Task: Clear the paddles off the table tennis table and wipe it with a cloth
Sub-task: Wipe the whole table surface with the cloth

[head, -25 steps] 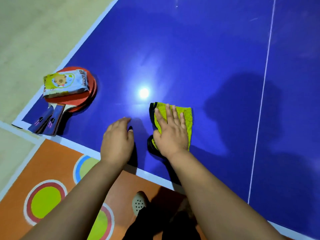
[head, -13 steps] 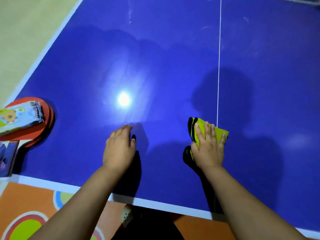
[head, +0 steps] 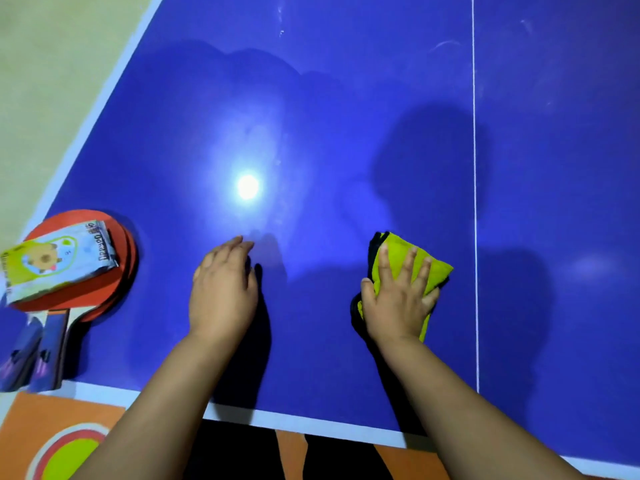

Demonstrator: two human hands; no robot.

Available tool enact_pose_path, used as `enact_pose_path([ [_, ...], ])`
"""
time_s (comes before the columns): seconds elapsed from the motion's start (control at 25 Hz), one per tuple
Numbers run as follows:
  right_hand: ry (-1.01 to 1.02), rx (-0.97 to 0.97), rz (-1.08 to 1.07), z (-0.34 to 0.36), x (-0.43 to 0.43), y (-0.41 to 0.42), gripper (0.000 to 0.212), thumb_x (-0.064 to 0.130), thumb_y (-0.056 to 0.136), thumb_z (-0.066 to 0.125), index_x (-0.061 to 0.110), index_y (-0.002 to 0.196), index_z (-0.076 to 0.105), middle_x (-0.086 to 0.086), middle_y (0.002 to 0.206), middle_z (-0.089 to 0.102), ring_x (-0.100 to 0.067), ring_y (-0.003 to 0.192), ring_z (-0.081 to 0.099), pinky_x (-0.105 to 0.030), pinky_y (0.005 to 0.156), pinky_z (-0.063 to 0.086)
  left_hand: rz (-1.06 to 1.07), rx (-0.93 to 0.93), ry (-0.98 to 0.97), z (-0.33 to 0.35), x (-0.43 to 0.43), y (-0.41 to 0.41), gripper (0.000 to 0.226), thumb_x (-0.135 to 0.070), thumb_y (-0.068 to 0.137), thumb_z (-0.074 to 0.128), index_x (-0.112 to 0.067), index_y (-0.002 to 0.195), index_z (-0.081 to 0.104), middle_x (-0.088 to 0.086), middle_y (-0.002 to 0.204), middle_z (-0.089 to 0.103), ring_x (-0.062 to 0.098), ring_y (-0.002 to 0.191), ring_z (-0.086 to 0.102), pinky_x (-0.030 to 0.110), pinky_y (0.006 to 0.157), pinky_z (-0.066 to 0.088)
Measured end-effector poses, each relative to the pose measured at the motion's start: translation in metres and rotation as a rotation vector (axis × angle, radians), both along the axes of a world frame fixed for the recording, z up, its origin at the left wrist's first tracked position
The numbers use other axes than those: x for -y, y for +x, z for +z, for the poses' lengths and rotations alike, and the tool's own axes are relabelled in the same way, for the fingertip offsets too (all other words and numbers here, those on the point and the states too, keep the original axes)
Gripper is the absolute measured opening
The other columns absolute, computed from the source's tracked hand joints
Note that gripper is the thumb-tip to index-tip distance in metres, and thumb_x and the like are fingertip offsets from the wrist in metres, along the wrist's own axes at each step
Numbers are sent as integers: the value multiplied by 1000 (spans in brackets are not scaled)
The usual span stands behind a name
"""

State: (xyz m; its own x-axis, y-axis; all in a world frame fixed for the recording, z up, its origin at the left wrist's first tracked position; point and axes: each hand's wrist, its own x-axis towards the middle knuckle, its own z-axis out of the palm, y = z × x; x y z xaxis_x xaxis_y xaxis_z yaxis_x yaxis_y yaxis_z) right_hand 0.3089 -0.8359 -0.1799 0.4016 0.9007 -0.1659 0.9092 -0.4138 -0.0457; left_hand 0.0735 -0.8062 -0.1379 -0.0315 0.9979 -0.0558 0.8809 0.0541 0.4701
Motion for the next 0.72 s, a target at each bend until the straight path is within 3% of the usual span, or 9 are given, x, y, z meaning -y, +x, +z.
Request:
enact_pose_path([
  [0.12, -1, -3, 62, -3, -19, -67, 69, 52, 88, 50, 38, 150, 21, -12, 160, 7, -39, 146, 0, -66, 105, 16, -35, -106, 61, 13, -28, -55, 43, -16, 78, 47, -3, 117, 61, 17, 128, 56, 38, 115, 51, 47, 97, 39],
  [0.36, 4, -20, 158, -4, -56, -203, 68, 52, 81, 42, 36, 146, 33, -16, 156, 25, -43, 143, 15, -70, 101, 22, 27, -179, 120, 23, -74, -166, 42, -9, 76, 50, -2, 115, 62, 20, 127, 55, 41, 115, 50, 48, 98, 37],
  [0.56, -39, -67, 375, 3, -100, -281, 64, 49, 93, 38, 41, 150, 11, -11, 161, 1, -38, 146, -8, -66, 108, 4, 73, -171, 124, 26, -94, -228, 40, -9, 78, 50, -5, 116, 62, 18, 129, 55, 39, 118, 47, 48, 100, 34],
  [0.72, -20, -91, 516, 5, -139, -296, 64, 46, 93, 41, 43, 150, 12, -5, 161, 1, -32, 147, -6, -60, 111, 4, 51, -170, 101, 25, -107, -228, 37, -2, 80, 57, -6, 117, 62, 16, 132, 53, 37, 121, 46, 46, 101, 32],
])
